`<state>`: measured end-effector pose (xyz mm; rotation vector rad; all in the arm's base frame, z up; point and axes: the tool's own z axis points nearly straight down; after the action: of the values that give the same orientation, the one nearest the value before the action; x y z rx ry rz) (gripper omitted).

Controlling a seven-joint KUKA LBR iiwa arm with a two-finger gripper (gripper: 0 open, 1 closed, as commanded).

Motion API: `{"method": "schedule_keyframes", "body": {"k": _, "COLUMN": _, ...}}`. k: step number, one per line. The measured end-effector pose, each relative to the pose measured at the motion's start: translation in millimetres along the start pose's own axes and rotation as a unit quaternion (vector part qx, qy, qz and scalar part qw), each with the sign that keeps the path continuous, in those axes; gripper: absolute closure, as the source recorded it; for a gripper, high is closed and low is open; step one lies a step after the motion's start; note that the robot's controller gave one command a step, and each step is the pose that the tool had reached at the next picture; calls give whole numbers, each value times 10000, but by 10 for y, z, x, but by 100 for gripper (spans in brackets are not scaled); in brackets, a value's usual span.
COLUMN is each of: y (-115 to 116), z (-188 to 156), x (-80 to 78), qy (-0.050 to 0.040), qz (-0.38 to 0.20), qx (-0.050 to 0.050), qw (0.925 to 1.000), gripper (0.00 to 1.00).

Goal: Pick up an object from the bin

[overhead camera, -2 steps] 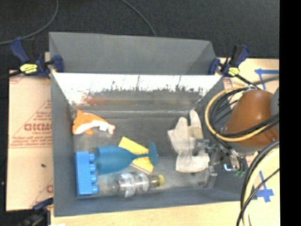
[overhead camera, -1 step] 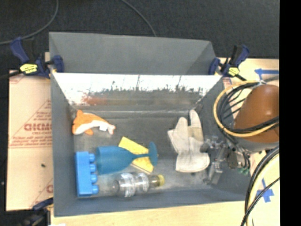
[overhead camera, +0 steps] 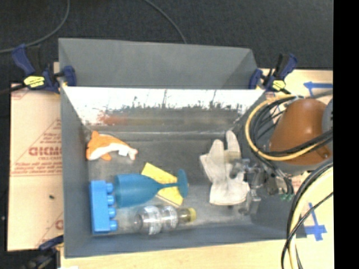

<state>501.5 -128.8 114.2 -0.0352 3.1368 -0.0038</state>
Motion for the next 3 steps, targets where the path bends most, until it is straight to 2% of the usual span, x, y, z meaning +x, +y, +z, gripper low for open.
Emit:
{"method": "schedule_keyframes", "body": {"k": 1, "y": 66, "z": 424, "x": -22, "qy": -18, "qz": -687, "qx": -1, "qw": 9976, "gripper": 0}}
{"method": "schedule_keyframes", "body": {"k": 2, "y": 31, "z": 432, "x": -36, "qy": -29, "qz": 1099, "qx": -4, "qw": 9939, "gripper": 100}}
{"method": "schedule_keyframes", "body": {"k": 3, "y": 31, "z": 432, "x": -36, "qy": -29, "qz": 1097, "qx": -4, "qw": 9940, "gripper": 100}}
